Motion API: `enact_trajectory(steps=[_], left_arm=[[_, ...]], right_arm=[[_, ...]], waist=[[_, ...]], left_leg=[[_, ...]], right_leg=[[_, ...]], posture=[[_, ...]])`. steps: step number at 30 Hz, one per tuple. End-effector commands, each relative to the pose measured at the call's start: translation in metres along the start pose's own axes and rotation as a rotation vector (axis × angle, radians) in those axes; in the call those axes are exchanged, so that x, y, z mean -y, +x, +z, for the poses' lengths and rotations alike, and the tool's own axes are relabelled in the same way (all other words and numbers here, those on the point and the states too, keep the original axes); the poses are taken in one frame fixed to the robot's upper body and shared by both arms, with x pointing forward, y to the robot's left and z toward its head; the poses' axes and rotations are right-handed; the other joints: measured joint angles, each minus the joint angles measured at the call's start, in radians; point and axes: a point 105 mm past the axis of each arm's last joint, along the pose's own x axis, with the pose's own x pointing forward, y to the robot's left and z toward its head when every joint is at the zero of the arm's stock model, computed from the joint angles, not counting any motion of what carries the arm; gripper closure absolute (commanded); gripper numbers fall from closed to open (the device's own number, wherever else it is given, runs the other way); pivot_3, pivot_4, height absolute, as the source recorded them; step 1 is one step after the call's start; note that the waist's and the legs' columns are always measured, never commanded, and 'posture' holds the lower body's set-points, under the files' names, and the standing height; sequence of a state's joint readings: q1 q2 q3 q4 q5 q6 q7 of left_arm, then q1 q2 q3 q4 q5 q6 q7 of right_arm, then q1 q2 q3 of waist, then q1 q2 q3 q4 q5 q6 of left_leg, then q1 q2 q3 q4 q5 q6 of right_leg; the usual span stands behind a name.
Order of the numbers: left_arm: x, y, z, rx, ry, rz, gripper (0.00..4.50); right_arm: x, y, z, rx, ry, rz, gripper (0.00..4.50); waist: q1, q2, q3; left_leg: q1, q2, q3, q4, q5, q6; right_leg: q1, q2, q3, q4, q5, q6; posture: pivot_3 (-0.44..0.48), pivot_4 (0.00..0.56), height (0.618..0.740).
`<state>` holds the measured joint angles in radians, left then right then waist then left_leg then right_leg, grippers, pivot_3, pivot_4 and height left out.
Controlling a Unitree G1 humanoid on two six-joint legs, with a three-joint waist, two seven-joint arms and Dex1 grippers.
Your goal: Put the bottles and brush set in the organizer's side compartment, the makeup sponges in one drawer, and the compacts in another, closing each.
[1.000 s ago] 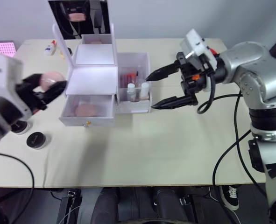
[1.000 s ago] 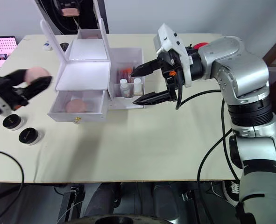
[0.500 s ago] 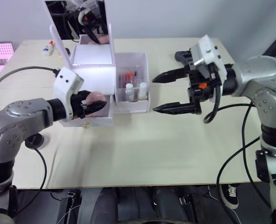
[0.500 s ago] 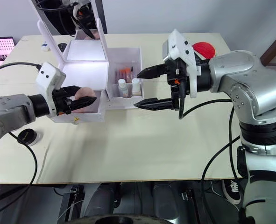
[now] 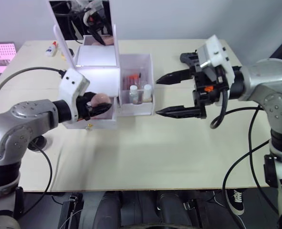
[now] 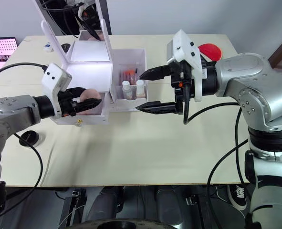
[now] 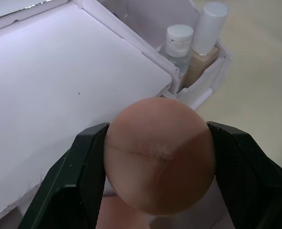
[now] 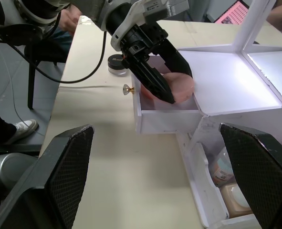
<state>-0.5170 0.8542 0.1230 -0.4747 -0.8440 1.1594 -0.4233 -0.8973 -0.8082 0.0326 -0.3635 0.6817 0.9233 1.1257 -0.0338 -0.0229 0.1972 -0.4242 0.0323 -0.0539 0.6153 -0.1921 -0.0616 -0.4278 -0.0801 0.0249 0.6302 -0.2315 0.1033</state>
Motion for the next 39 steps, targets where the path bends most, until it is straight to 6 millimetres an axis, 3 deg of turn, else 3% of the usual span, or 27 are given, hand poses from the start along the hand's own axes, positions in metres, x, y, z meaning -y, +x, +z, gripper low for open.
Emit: enact_trajectory(steps=[1,17,19,21,25,29,35,39], left_arm=[[0.011,-0.003,0.001,-0.032,0.039,-0.043,1.84],[0.001,-0.009,0.002,-0.051,0.023,0.009,1.84],[0.000,-0.009,0.003,-0.043,0.014,0.012,0.79],[-0.001,-0.009,0.003,-0.050,0.016,0.019,0.02],[-0.001,-0.009,0.007,-0.037,0.024,0.025,0.02],[0.006,-0.016,0.024,0.039,0.027,-0.005,0.02],[0.006,-0.059,0.043,0.181,0.143,0.043,0.02],[-0.008,-0.100,0.025,0.226,0.149,0.192,0.02]], right_arm=[[0.000,-0.004,0.005,-0.005,-0.040,-0.004,0.00],[0.005,-0.002,0.004,-0.003,-0.058,0.004,0.00],[0.005,-0.002,0.004,0.000,-0.059,0.006,0.00],[0.006,-0.002,0.005,0.001,-0.060,0.008,0.00],[0.007,-0.002,0.005,-0.003,-0.060,0.010,0.00],[0.007,-0.002,0.004,-0.008,-0.059,0.016,0.00],[0.017,0.001,0.005,0.015,-0.032,0.003,0.00],[0.024,0.005,0.006,0.013,-0.026,0.030,0.00]], waist=[[-0.001,0.000,0.000],[-0.005,0.000,0.000],[-0.008,0.000,0.000],[-0.008,0.000,0.000],[-0.007,0.000,0.000],[-0.007,0.000,0.000],[-0.014,0.000,0.000],[-0.019,0.001,0.001]], left_leg=[[0.000,0.000,0.000,0.000,0.000,0.000],[0.000,0.000,0.000,0.000,0.000,0.000],[0.000,0.000,0.000,0.000,0.000,0.000],[0.000,0.000,0.000,0.000,0.000,0.000],[0.000,0.000,0.000,0.000,0.000,0.000],[0.000,0.000,0.000,0.000,0.000,0.000],[0.000,0.000,0.000,-0.001,0.000,0.000],[0.001,0.000,0.000,-0.002,0.000,0.000]], right_leg=[[0.000,0.000,0.000,0.000,0.000,0.000],[0.000,0.000,0.000,0.000,0.000,0.000],[0.000,0.000,0.000,0.000,0.000,0.000],[0.000,0.000,0.000,0.000,0.000,0.000],[0.000,0.000,0.000,0.000,0.000,0.000],[0.000,0.000,0.000,0.000,0.000,0.000],[-0.001,0.000,0.000,0.000,0.000,0.000],[-0.001,0.000,0.000,0.000,0.000,0.000]], posture=[[0.000,0.150,0.740],[0.000,0.150,0.740],[0.000,0.150,0.740],[0.000,0.150,0.740],[0.000,0.150,0.740],[0.000,0.150,0.740],[0.000,0.150,0.740],[0.000,0.150,0.740]])
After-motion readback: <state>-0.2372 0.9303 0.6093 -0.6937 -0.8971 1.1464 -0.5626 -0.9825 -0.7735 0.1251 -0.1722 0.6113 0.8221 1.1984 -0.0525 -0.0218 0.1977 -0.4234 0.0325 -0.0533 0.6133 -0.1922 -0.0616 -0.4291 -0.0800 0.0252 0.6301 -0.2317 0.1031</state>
